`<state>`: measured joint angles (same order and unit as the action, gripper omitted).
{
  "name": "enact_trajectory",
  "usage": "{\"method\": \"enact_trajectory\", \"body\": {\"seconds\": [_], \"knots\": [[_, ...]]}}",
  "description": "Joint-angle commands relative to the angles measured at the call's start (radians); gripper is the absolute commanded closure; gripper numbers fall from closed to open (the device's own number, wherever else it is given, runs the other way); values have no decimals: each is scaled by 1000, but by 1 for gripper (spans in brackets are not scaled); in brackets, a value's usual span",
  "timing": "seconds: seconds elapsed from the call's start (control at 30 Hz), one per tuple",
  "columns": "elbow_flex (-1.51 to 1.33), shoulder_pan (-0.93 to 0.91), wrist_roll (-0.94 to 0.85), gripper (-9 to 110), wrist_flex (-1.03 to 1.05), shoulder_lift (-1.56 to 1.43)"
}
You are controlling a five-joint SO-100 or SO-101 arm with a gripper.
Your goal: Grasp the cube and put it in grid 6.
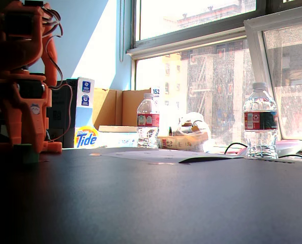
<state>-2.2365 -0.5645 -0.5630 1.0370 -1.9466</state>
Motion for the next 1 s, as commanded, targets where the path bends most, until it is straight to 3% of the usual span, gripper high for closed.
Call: {"method": "enact_trajectory", "body": {"seconds": [0.0,0.23,0.33,0.4,0.73,0.97], "knots": [[71,-2,-8,70,-12,3],[72,-5,-3,76,-37,9],[72,-5,0,87,-61,9],[72,-6,15,101,-74,12],[71,8,37,101,-69,-9],[169,147,112,101,71,-94]]}}
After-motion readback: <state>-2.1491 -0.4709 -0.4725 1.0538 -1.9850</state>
